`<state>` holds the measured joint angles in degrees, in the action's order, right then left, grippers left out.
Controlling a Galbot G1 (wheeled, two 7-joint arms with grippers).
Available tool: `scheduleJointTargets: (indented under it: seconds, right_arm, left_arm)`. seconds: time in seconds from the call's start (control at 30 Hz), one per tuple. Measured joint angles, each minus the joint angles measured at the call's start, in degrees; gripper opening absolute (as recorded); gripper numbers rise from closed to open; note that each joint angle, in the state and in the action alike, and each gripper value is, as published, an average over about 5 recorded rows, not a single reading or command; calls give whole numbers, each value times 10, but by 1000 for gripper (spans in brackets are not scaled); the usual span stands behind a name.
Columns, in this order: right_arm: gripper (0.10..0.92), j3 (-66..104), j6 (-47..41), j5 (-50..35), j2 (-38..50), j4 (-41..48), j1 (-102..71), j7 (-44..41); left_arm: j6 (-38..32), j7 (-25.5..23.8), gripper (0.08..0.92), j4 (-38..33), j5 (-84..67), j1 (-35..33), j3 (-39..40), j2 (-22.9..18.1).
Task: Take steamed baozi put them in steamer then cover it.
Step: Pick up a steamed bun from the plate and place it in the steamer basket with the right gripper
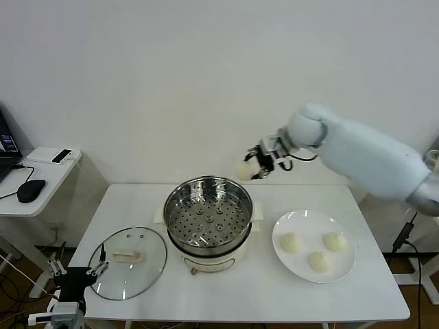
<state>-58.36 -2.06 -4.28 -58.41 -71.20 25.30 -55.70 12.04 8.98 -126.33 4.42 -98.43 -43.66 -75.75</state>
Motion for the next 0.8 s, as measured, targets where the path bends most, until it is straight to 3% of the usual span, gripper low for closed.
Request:
scheduleJointTargets:
  seconds: [0.33, 0.8]
  right_arm:
    - [594, -73, 96, 43, -105, 61, 16, 21]
    - [594, -104, 227, 166, -202, 156, -5, 57]
  left_arm:
    - [0, -2, 823, -4, -4, -6, -14, 0]
    - [0, -4, 823, -6, -13, -12, -37, -1]
